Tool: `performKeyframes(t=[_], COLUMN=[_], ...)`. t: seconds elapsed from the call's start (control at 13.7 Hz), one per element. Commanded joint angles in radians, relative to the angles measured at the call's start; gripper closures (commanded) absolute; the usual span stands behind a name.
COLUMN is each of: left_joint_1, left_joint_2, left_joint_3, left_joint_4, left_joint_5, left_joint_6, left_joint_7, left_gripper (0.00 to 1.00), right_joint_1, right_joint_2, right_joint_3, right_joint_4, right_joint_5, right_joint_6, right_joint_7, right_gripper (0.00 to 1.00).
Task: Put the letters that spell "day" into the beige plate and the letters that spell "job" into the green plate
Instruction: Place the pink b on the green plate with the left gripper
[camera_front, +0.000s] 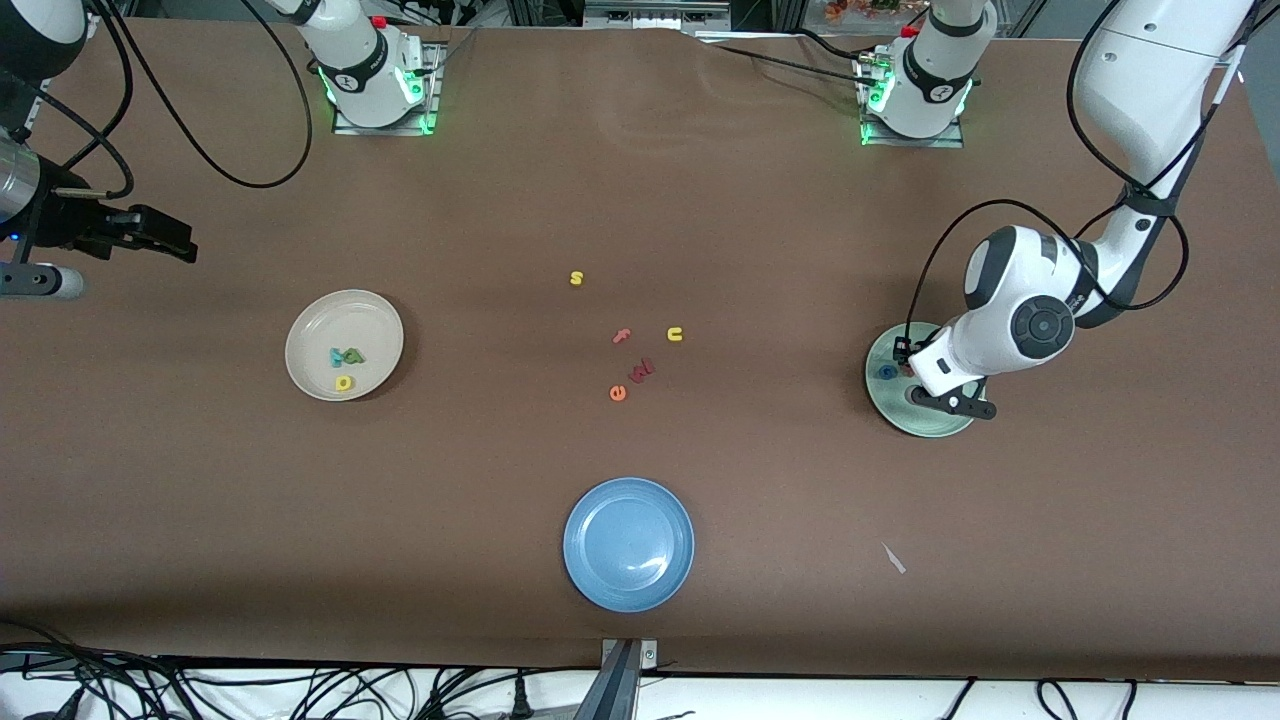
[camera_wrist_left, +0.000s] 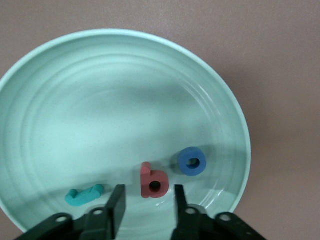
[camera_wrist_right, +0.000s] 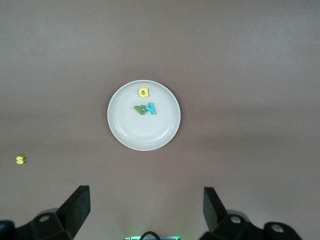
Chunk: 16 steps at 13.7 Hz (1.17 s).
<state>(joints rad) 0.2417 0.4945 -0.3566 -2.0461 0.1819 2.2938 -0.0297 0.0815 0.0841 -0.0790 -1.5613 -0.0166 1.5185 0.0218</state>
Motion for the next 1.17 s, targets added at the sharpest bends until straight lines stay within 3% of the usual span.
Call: performKeyframes(t=[0.0,0.15,0.37,0.73,1.1], left_joint_1=[0.019,0.018,0.013,0.002,0.007], left_joint_2=[-0.01,-0.034,-0.079,-0.103,-0.117], left_joint_3=[-0.007,-0.01,-0.019,-0.091,-0.125], left_joint_4=[-0.008,0.01,0.127,0.47,0.753], left_joint_5=[0.002,0.001,-0.002,-0.013,-0.015], left_joint_6=[0.001,-0.032,-0.199,-0.609,-0.867], left_joint_7=[0.019,0.01,0.008,0.007,0.022], left_gripper=[0.0,0.0,0.0,0.0,0.0], right_joint_1=[-0.003,-0.002,-0.002,-0.003,-0.002], right_joint_2=[-0.013,-0.013,-0.013,-0.013,-0.013], right_joint_3=[0.004,0.004,0.004,0.002,0.004], right_joint_4=[-0.011,-0.011,-0.011,-0.011,-0.011], right_joint_5=[-0.003,-0.003,-0.003,-0.003,-0.003], right_joint_6=[-0.011,-0.011,-0.011,-0.011,-0.011], right_joint_7=[-0.006,-0.006,-0.006,-0.008,-0.008], right_gripper=[0.0,0.0,0.0,0.0,0.0])
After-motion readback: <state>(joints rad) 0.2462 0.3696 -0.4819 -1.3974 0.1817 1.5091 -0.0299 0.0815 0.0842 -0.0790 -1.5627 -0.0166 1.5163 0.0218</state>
